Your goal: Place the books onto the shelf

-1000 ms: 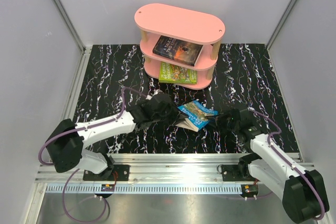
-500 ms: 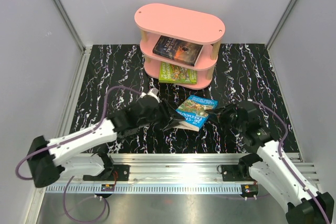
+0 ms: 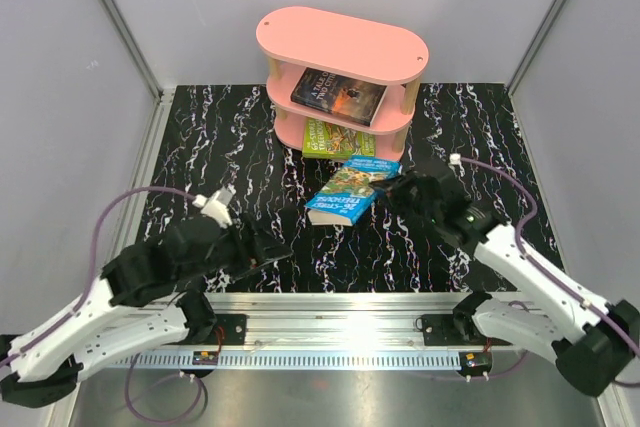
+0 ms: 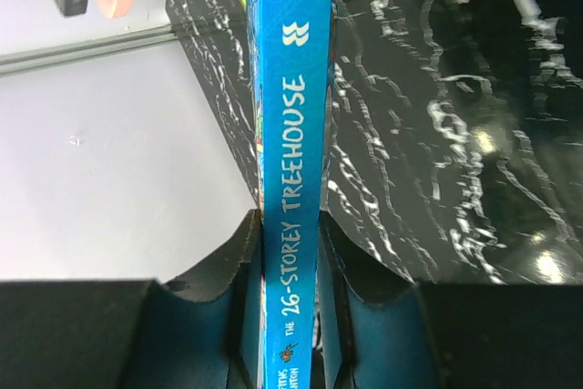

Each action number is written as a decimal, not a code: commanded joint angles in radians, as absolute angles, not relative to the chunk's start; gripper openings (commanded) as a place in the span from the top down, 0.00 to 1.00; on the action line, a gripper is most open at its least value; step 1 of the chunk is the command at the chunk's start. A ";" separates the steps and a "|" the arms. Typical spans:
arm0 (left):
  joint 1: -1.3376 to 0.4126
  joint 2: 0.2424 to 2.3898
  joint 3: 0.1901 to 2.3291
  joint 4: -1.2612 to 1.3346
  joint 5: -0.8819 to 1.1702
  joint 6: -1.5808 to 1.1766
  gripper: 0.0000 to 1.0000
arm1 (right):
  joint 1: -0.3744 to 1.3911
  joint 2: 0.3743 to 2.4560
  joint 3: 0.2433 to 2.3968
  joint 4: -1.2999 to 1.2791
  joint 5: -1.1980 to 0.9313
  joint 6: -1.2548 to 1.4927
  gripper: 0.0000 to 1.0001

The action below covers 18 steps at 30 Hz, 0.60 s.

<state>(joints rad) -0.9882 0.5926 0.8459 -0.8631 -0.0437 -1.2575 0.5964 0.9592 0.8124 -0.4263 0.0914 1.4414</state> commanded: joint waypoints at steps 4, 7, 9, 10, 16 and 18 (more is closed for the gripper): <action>-0.989 0.515 1.075 -1.110 -0.130 -1.091 0.13 | 0.733 1.130 0.972 -0.233 0.398 1.554 1.00; -0.989 0.560 1.213 -1.221 -0.135 -0.976 0.09 | 0.785 1.172 0.966 -0.184 0.559 1.629 1.00; -0.989 0.587 1.312 -1.306 -0.133 -0.919 0.03 | 0.824 1.190 0.957 -0.158 0.648 1.683 1.00; -0.989 0.613 1.339 -1.334 -0.135 -0.867 0.01 | 0.839 1.196 0.948 -0.144 0.729 1.704 1.00; -0.989 0.657 1.466 -1.482 -0.195 -0.787 0.01 | 0.867 1.265 0.920 -0.016 0.885 1.793 1.00; -0.989 0.647 1.448 -1.477 -0.192 -0.785 0.01 | 0.867 1.299 0.913 -0.006 0.900 1.836 1.00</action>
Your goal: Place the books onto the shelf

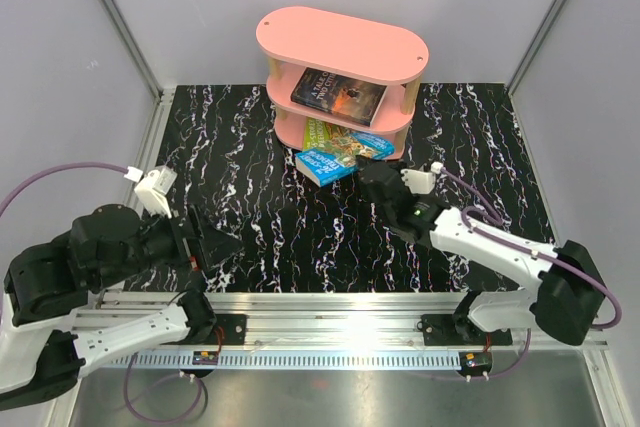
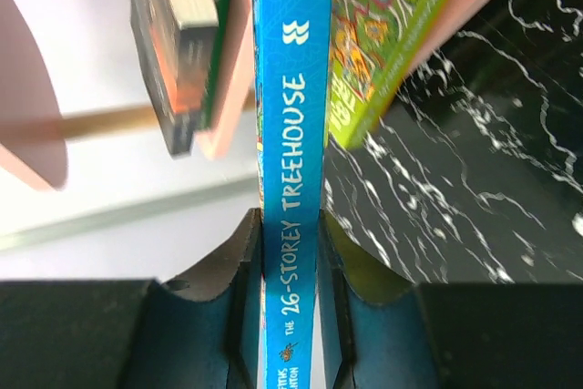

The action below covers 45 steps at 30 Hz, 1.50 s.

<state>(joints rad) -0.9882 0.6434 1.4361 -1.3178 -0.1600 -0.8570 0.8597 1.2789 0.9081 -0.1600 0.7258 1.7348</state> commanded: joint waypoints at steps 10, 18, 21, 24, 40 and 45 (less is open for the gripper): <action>-0.989 0.637 1.393 -1.486 -0.155 -0.815 0.01 | 0.867 1.500 0.804 0.392 0.979 1.950 1.00; -0.989 0.701 1.391 -1.470 -0.187 -0.787 0.01 | 0.830 1.736 0.799 0.788 0.971 1.867 1.00; -0.989 0.733 1.397 -1.467 -0.212 -0.787 0.01 | 0.804 1.804 0.831 0.816 0.930 1.879 1.00; -0.989 0.753 1.401 -1.465 -0.236 -0.793 0.01 | 0.773 1.845 0.850 0.836 0.890 1.855 1.00; -0.989 0.793 1.515 -1.535 -0.354 -0.755 0.01 | 0.716 1.953 1.152 0.477 0.879 1.901 1.00; -0.989 0.799 1.637 -1.546 -0.295 -0.651 0.01 | 0.761 1.936 1.299 0.101 0.963 1.974 1.00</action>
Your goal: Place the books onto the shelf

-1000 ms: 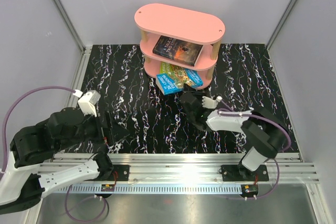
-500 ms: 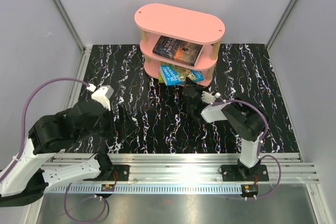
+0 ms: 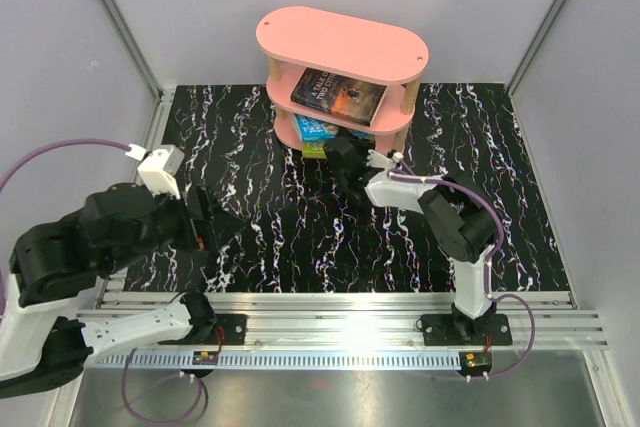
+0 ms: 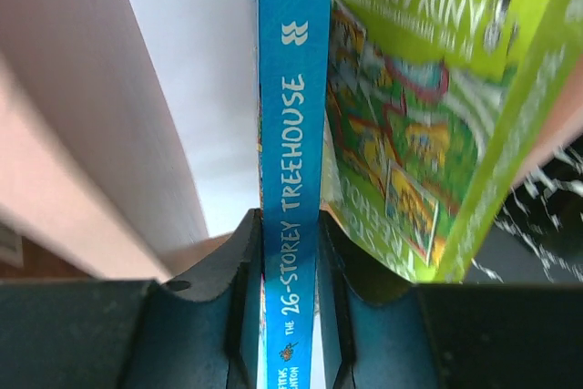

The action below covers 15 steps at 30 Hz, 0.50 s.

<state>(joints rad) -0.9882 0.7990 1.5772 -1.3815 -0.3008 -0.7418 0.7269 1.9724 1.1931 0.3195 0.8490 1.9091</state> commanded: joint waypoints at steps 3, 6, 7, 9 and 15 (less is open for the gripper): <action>-0.989 0.772 1.640 -1.549 -0.267 -0.609 0.01 | 0.782 1.928 1.354 -0.134 1.004 2.052 1.00; -0.989 0.747 1.652 -1.548 -0.241 -0.595 0.01 | 0.818 1.931 1.411 -0.367 1.049 2.192 1.00; -0.989 0.744 1.652 -1.548 -0.235 -0.592 0.01 | 0.830 1.943 1.428 -0.424 1.061 2.241 1.00; -0.989 0.732 1.652 -1.546 -0.235 -0.601 0.01 | 0.838 1.954 1.480 -0.570 1.084 2.278 1.00; -0.989 0.710 1.608 -1.548 -0.161 -0.542 0.01 | 0.859 2.037 1.575 -0.761 1.118 2.489 1.00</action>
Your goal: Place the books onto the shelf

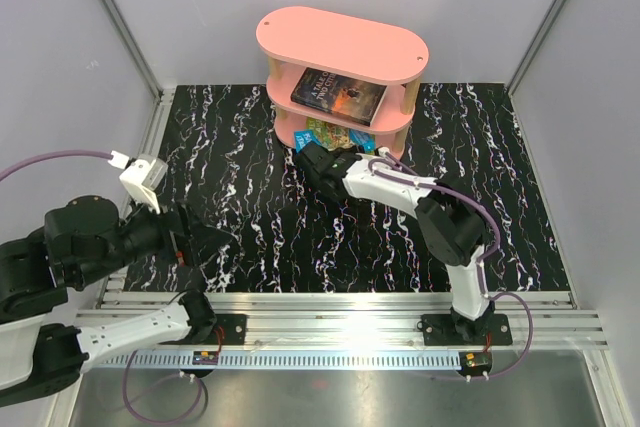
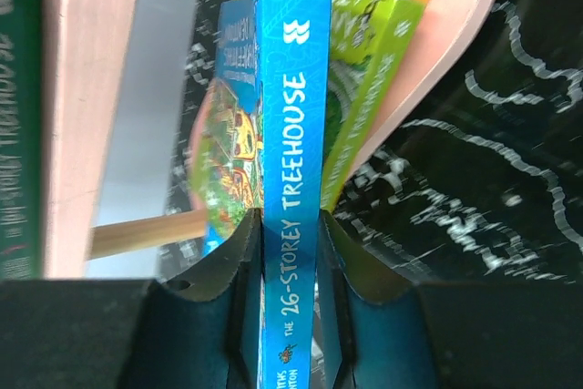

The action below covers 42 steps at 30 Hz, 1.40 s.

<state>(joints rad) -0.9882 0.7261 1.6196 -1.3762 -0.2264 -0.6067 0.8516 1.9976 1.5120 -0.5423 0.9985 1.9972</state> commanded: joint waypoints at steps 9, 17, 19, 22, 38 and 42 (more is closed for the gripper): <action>-0.991 0.676 1.635 -1.548 -0.176 -0.485 0.01 | 0.861 2.158 1.718 -0.968 1.149 2.704 1.00; -0.992 0.670 1.647 -1.548 -0.175 -0.457 0.01 | 0.857 2.241 1.788 -0.845 1.163 2.741 1.00; -0.994 0.673 1.649 -1.548 -0.184 -0.457 0.01 | 0.856 2.266 1.805 -0.835 1.161 2.741 1.00; -0.997 0.676 1.647 -1.548 -0.195 -0.460 0.01 | 0.848 2.290 1.830 -0.815 1.143 2.741 1.00; -0.999 0.706 1.646 -1.546 -0.250 -0.477 0.01 | 0.816 2.258 1.691 -0.614 1.112 2.738 0.44; -0.999 0.719 1.644 -1.546 -0.267 -0.502 0.01 | 0.818 2.174 1.573 -0.528 1.115 2.697 0.30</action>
<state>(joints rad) -0.9943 0.6918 1.6230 -1.3827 -0.2337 -0.4923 0.8299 2.2112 1.6760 -0.4995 1.1481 2.0338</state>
